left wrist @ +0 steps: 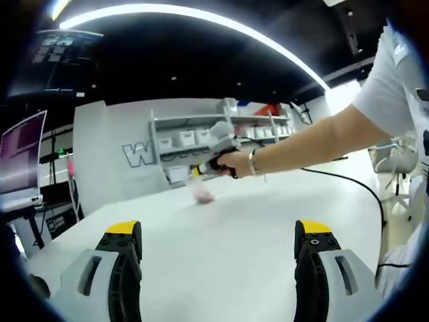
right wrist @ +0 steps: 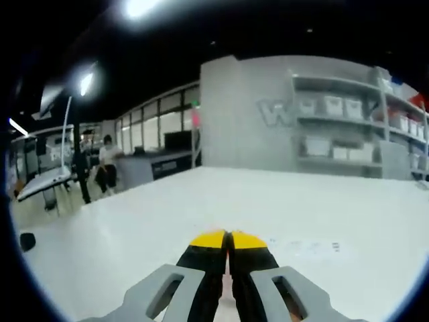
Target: Open the resealable bag by pulling the two sides of the seal apart until the entire bag opening is separated and visibly accessible.
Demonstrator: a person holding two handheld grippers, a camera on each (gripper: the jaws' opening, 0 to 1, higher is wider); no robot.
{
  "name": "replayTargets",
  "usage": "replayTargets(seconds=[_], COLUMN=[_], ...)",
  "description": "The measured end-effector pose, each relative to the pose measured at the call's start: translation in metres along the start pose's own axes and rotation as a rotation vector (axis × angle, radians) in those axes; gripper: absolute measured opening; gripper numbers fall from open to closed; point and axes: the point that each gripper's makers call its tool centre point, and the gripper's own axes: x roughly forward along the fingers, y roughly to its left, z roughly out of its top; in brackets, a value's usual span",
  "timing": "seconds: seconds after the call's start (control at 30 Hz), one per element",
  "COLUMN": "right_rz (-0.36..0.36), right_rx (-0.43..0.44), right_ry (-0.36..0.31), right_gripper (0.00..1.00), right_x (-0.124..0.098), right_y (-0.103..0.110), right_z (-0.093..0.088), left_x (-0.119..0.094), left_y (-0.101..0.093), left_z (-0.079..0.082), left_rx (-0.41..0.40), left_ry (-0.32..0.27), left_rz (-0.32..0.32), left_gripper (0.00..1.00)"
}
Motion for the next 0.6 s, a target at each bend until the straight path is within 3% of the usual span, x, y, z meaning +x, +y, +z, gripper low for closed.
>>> replayTargets(seconds=[0.4,0.47,0.6], right_rz=[0.050,0.060,0.078], right_rx=[-0.024,-0.030,-0.042], right_ry=[0.057,0.059,0.068], right_gripper=[0.00,0.00,0.00], right_x=[0.005,-0.010,-0.004], right_y=[0.018,0.027,0.030], right_z=[-0.032,-0.045,-0.045], left_x=[-0.003,-0.003,-0.005], left_y=[-0.001,-0.001,-0.002], left_z=[0.002,0.002,0.004], left_rx=[0.003,0.005,0.008], left_ry=[-0.006,-0.005,-0.007], left_rz=[0.002,0.003,0.005], left_gripper=[0.93,0.93,0.93])
